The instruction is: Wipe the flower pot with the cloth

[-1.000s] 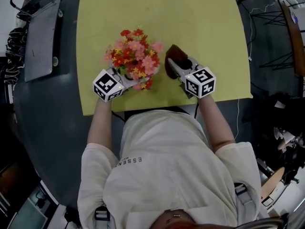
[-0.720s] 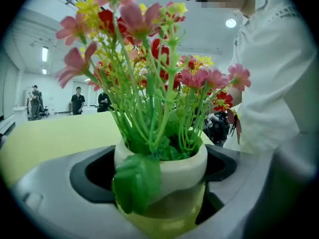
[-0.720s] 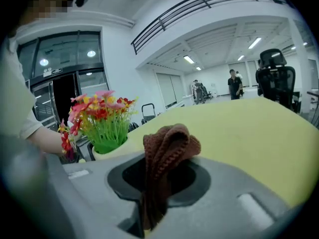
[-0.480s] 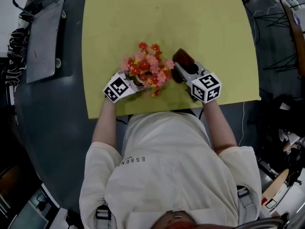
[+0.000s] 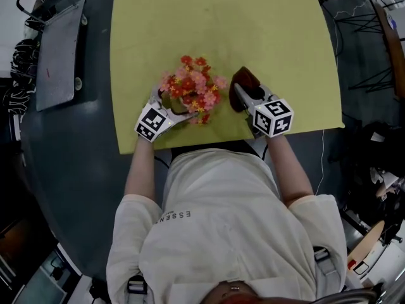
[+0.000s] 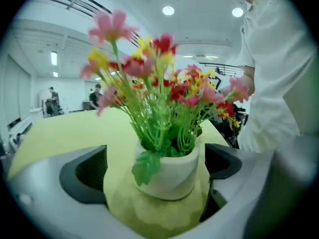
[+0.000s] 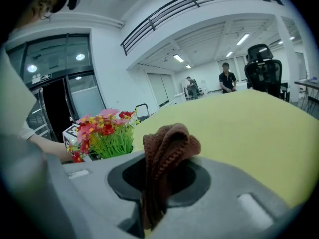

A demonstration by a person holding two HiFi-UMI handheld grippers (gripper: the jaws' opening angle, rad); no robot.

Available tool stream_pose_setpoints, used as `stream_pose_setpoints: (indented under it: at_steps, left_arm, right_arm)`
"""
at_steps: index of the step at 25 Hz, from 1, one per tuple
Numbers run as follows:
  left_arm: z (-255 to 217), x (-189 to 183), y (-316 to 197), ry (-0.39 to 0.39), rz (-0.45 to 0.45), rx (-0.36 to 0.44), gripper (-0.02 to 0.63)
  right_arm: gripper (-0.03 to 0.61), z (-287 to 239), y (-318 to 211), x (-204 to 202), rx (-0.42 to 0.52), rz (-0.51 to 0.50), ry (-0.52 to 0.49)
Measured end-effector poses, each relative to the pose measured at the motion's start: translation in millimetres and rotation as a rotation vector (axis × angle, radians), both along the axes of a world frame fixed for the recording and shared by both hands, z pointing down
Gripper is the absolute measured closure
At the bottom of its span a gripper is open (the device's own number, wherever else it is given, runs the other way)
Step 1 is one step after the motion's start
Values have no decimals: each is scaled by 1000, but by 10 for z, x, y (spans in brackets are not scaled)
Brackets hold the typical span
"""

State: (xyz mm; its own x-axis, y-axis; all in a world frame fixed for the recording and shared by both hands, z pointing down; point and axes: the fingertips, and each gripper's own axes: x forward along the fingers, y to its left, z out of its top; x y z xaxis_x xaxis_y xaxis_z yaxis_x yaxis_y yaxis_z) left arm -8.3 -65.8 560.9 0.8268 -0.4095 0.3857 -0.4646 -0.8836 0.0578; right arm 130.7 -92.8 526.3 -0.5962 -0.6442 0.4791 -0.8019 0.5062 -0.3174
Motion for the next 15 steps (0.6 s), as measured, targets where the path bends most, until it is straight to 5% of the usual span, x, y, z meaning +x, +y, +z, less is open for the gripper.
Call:
stream_pose_setpoints:
  at_steps: [3, 9, 15]
  left_arm:
    - [-305, -301, -16, 56, -211, 44, 21]
    - [-780, -701, 71, 144, -509, 127, 338]
    - [-1200, -920, 273, 198, -652, 236, 542]
  right_arm:
    - [517, -61, 35, 45, -7, 35, 15]
    - [517, -175, 154, -35, 1, 14, 50]
    - [517, -342, 381, -25, 8, 108, 77]
